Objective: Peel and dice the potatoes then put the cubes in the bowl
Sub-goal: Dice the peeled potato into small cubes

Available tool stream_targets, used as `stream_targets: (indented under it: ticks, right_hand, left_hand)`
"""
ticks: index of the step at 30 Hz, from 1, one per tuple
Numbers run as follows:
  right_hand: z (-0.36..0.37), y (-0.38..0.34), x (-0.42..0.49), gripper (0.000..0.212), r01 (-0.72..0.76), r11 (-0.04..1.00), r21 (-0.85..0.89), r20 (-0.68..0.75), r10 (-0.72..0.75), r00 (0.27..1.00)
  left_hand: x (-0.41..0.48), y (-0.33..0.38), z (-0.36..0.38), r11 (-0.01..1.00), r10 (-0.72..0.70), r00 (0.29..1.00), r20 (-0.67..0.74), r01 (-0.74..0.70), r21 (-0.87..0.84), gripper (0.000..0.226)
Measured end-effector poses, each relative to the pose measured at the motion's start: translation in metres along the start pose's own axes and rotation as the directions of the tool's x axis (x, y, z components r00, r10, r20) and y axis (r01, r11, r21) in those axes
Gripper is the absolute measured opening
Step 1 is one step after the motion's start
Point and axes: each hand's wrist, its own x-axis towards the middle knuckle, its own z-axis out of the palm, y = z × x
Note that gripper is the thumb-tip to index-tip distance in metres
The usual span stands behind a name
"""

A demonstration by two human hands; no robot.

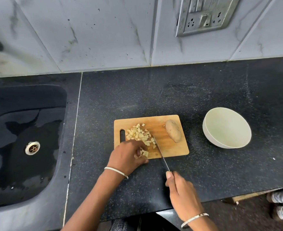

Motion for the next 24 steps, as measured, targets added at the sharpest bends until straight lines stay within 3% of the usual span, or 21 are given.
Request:
stream_targets:
  ticks: [4,11,17,24]
  right_hand:
    - [0.008,-0.009,-0.005,0.038,0.016,0.999,0.028,0.034,-0.017,0.999]
    - [0.012,-0.018,-0.009,0.036,0.017,0.995,0.098,0.022,-0.019,1.0]
    - [0.007,-0.022,-0.011,0.042,0.047,0.993,0.104,0.0,-0.048,0.999]
    - [-0.009,-0.019,-0.01,0.051,0.097,0.99,0.102,-0.026,-0.095,0.995]
  left_hand:
    - [-0.004,0.004,0.012,0.992,0.021,0.991,-0.134,-0.004,0.123,0.016]
    - [-0.005,-0.007,0.013,0.999,-0.022,0.984,-0.176,0.014,-0.046,0.014]
    - [-0.005,-0.002,0.014,0.985,-0.064,0.942,-0.33,0.006,-0.173,0.017]
    - [0.015,0.003,0.013,0.993,0.109,0.912,-0.396,-0.085,0.08,0.03]
